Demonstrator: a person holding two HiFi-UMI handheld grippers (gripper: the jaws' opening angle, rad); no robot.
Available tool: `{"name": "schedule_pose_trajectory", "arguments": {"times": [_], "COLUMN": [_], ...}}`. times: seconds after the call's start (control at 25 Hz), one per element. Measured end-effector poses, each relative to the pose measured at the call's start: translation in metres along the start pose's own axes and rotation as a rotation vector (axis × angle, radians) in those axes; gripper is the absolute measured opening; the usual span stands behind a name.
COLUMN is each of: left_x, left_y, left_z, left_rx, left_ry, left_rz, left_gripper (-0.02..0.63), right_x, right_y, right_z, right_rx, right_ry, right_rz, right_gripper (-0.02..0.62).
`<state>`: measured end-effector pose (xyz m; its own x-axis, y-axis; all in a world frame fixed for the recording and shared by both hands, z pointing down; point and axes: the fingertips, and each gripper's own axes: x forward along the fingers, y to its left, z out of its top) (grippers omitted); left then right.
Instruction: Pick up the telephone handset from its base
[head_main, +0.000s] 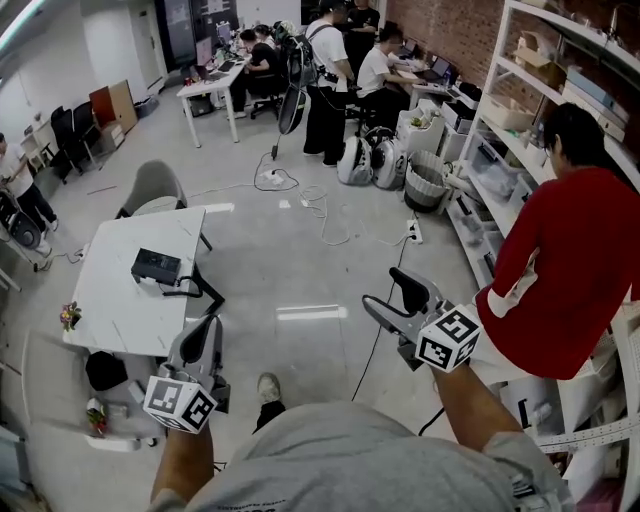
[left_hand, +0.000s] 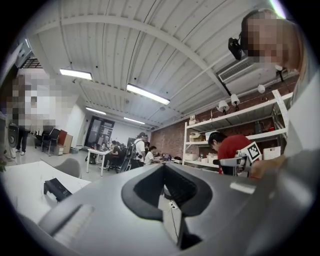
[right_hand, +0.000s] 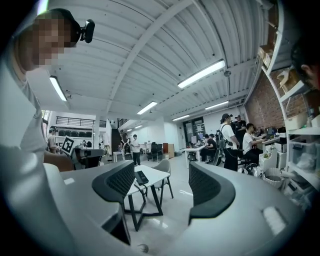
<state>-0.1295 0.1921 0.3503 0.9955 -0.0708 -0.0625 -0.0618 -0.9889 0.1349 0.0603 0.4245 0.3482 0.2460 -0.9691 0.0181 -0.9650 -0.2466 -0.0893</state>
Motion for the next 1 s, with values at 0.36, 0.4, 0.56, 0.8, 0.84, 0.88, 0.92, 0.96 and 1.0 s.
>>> {"name": "schedule_pose_trajectory", "arguments": {"times": [0.36, 0.4, 0.56, 0.8, 0.84, 0.88, 0.92, 0.96, 1.0], "left_x": [0.142, 0.158, 0.217, 0.273, 0.279, 0.286, 0.293, 0.300, 0.306], "left_y": [0.144, 0.162, 0.222, 0.296, 0.304, 0.313, 0.320, 0.327, 0.332], "left_z": [0.010, 0.014, 0.026, 0.022, 0.021, 0.020, 0.020, 0.021, 0.022], "left_rx": [0.023, 0.018, 0.013, -0.022, -0.025, -0.026, -0.029, -0.033, -0.038], "left_ry": [-0.030, -0.025, -0.010, 0.004, 0.007, 0.008, 0.009, 0.011, 0.013], "left_rz": [-0.158, -0.177, -0.236, -0.258, -0.260, -0.260, -0.258, -0.255, -0.251], "left_gripper": [0.058, 0.060, 0.059, 0.060, 0.060, 0.059, 0.058, 0.060, 0.059], "right_x": [0.161, 0.181, 0.251, 0.337, 0.348, 0.359, 0.369, 0.378, 0.385], "right_y": [-0.053, -0.057, -0.077, -0.102, -0.106, -0.110, -0.115, -0.119, -0.124], "right_z": [0.003, 0.008, 0.028, 0.029, 0.029, 0.030, 0.032, 0.033, 0.035], "right_rx": [-0.009, -0.007, -0.011, -0.014, -0.012, -0.011, -0.010, -0.009, -0.008], "right_ry": [0.013, 0.010, -0.015, -0.004, -0.001, 0.002, 0.005, 0.007, 0.011], "right_rz": [-0.117, -0.127, -0.162, -0.178, -0.181, -0.182, -0.181, -0.177, -0.172], "right_gripper": [0.319, 0.320, 0.319, 0.319, 0.319, 0.319, 0.319, 0.319, 0.319]}}
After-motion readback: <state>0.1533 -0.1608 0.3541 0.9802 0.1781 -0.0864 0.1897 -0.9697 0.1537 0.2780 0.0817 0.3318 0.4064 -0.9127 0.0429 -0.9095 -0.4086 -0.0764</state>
